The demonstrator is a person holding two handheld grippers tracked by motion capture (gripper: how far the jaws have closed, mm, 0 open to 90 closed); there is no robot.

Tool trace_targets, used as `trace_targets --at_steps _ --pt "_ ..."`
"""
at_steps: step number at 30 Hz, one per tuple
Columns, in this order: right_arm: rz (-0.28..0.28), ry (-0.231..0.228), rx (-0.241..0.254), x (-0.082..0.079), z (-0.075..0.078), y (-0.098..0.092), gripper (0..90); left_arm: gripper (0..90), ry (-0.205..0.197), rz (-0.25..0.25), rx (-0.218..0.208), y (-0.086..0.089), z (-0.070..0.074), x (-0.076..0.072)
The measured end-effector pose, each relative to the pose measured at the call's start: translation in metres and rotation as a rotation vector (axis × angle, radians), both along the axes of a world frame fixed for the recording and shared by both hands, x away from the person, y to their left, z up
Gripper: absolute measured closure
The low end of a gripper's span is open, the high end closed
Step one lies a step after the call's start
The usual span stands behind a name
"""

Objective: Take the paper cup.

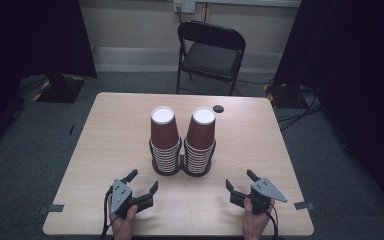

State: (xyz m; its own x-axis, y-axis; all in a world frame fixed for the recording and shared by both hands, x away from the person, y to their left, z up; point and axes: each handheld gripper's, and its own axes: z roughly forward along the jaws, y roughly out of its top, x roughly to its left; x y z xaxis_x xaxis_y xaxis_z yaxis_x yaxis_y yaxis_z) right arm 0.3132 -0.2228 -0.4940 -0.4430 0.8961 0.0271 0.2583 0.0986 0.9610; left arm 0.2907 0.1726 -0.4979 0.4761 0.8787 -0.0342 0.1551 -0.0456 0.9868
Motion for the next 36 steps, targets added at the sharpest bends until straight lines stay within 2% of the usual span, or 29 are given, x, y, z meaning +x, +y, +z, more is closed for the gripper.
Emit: trace_targets --at_steps 2,5,8,12,15,17,19,23,24,27,34,36 --pt "-0.006 -0.016 0.015 -0.002 0.0 -0.001 13.0 16.5 0.005 -0.004 -0.005 0.001 0.0 0.001" --pt "-0.008 -0.024 0.012 -0.004 0.0 -0.001 13.0 16.4 0.012 -0.008 -0.013 0.001 0.0 0.001" --pt "0.007 -0.019 0.003 -0.002 0.001 0.002 12.8 16.3 0.007 -0.006 -0.014 0.001 0.0 0.001" --pt "-0.006 0.022 -0.004 0.002 0.002 0.008 13.0 16.5 0.002 -0.006 -0.016 0.001 0.0 0.0" --pt "0.004 0.016 0.01 0.002 0.002 0.013 13.0 17.9 -0.002 -0.011 -0.015 0.002 0.0 0.0" --pt "0.007 0.015 0.008 0.001 0.003 0.015 13.2 18.2 0.0 -0.045 -0.012 0.002 0.0 0.001" --pt "0.023 0.022 -0.007 0.002 0.003 0.022 15.0 18.2 0.01 -0.05 -0.008 0.002 0.0 0.002" --pt "0.046 0.013 -0.005 0.003 0.006 0.026 17.1 18.9 0.018 -0.054 -0.014 0.001 0.0 0.002" --pt "0.051 -0.003 -0.002 0.004 0.009 0.029 17.8 19.1 0.025 -0.053 -0.013 0.002 0.0 0.003" --pt "0.056 -0.014 0.01 0.005 0.015 0.031 18.3 19.1 0.032 -0.043 -0.018 0.002 0.0 0.004" --pt "0.057 -0.063 0.021 0.008 0.024 0.038 18.8 20.3 0.04 -0.057 -0.025 0.002 0.0 0.005" --pt "0.065 -0.037 0.008 0.01 0.027 0.039 21.3 19.9 0.029 -0.072 -0.015 0.002 0.0 0.004"
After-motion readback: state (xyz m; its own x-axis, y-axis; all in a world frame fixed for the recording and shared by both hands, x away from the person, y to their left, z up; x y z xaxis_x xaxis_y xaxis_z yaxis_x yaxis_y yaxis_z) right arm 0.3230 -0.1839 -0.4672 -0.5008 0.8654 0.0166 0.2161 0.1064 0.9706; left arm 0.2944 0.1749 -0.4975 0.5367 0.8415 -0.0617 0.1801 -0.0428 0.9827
